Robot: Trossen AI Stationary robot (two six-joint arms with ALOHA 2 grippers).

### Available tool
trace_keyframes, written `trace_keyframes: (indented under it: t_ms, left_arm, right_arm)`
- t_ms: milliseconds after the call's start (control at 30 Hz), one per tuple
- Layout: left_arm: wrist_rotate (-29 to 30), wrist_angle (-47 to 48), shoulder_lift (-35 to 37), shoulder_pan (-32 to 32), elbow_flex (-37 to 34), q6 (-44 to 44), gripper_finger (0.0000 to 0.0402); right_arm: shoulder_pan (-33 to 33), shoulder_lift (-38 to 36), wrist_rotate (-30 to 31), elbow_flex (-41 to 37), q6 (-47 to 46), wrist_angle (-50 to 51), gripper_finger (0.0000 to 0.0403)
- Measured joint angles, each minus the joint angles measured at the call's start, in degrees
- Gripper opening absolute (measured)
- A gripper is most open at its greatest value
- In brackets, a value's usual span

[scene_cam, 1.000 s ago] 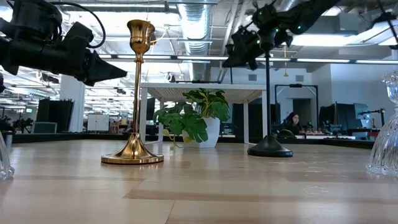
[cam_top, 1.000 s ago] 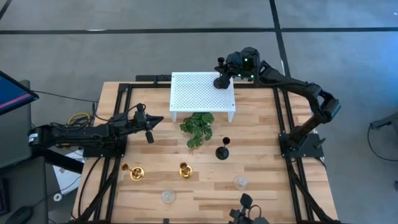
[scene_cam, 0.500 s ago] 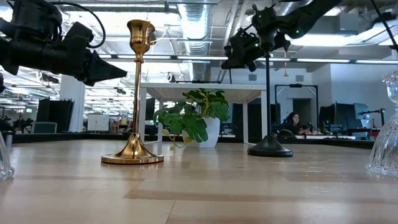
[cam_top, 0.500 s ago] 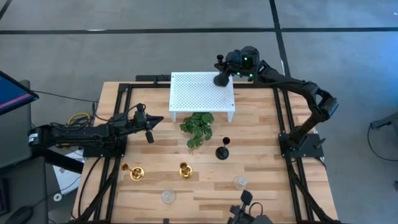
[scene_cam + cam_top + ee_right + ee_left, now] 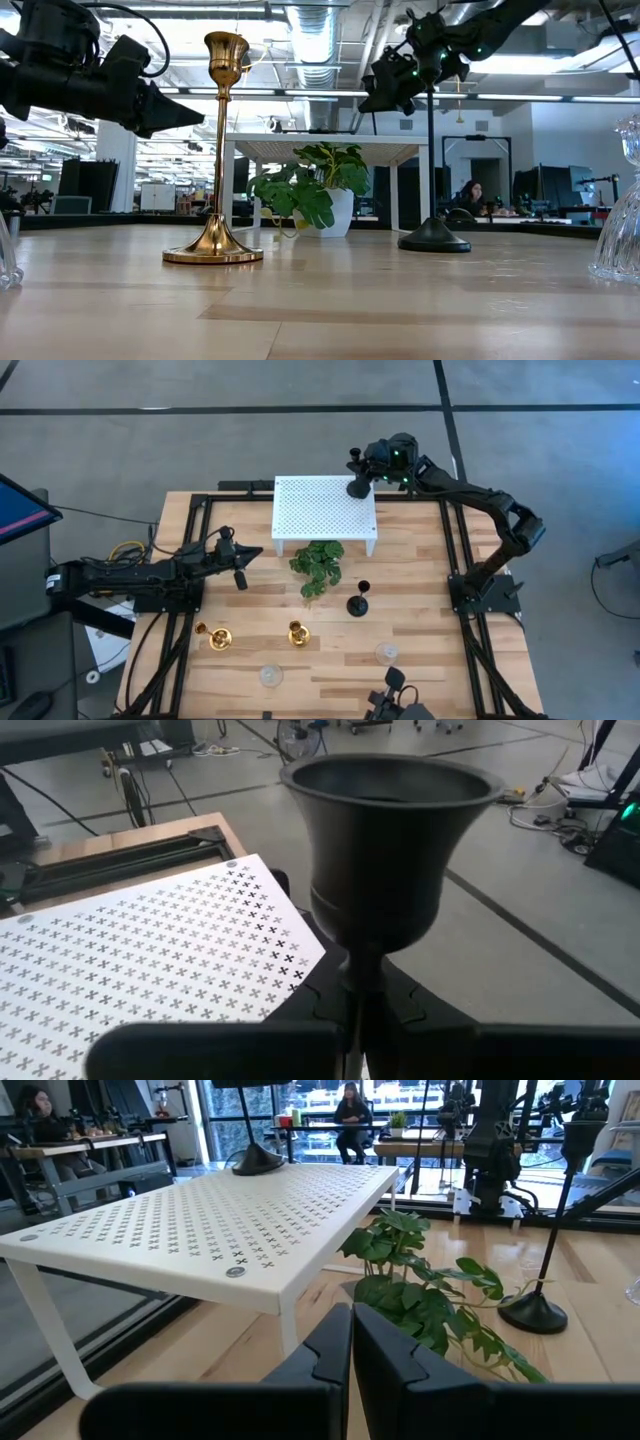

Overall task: Pick & Place candle stick holders
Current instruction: Put the top black candle holder on the shelf, then put the black candle holder on the shelf aligned with the other black candle holder

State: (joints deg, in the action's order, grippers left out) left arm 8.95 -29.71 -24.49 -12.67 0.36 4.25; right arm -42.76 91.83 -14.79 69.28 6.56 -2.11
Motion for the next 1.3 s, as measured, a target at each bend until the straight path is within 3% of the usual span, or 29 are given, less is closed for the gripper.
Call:
trace_keyframes:
  t_ms: [633, 800, 1100, 1300]
  left_arm:
    - [0.0, 0.0, 0.0, 0.0, 0.0, 0.0, 0.0014]
    - [0.0, 0.0, 0.0, 0.0, 0.0, 0.0, 0.0014]
    - [0.0, 0.0, 0.0, 0.0, 0.0, 0.0, 0.0014]
    - [0.0, 0.0, 0.0, 0.0, 0.0, 0.0, 0.0014]
  right_arm:
    - [0.4, 0.3, -0.2, -0.1, -0.6, 1.2, 0.0029]
    - [0.4, 0.3, -0.2, -0.1, -0.6, 2.1, 0.0078]
    - [0.4, -1.4, -0.2, -0.1, 1.9, 6.1, 0.0203]
    - [0.3, -6.5, -0.2, -0.1, 4.0, 12.9, 0.0234]
